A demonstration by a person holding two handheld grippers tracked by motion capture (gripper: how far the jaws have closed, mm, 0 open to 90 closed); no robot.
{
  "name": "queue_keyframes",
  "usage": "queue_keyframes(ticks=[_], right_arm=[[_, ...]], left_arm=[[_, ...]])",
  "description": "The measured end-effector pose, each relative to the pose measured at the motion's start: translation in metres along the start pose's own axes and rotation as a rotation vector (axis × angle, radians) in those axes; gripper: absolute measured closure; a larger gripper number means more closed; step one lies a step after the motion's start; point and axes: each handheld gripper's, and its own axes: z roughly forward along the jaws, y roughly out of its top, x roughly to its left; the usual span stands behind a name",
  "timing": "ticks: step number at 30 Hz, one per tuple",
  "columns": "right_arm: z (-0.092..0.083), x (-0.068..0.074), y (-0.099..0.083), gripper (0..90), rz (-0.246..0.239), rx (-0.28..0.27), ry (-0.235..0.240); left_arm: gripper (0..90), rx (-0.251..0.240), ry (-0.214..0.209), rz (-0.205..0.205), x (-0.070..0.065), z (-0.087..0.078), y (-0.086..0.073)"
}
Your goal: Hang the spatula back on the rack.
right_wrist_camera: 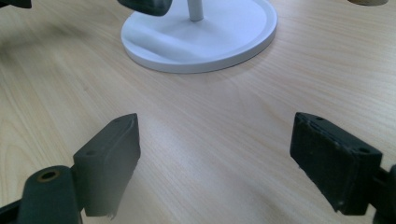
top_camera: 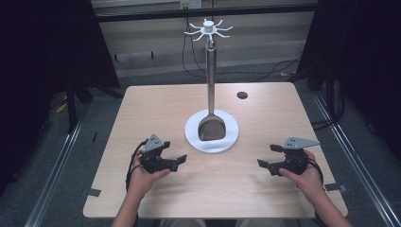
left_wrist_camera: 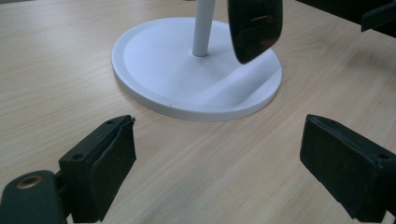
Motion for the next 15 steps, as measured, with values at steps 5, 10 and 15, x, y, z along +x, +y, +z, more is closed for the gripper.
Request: queue_keyframes(ticks=[5, 10, 15], right_arm=[[-0.0015, -0.0009, -0.0019, 15.1, -0.014, 0.009, 0.001], [-0.0015, -0.0007, -0.0021, 14.4, -0.016, 0.009, 0.002], [-0.0027, -0.0009, -0.0026, 13.3, -0.022, 0.014, -0.005]], left_arm=[[10.4, -0.002, 0.0, -0.005, -0.0002, 0.0, -0.0005], [10.3, 0.004, -0.003, -0.003, -0.0012, 0.0012, -0.0008], [10.2, -0.001, 0.0, 0.006, -0.0031, 0.0017, 0.0014]])
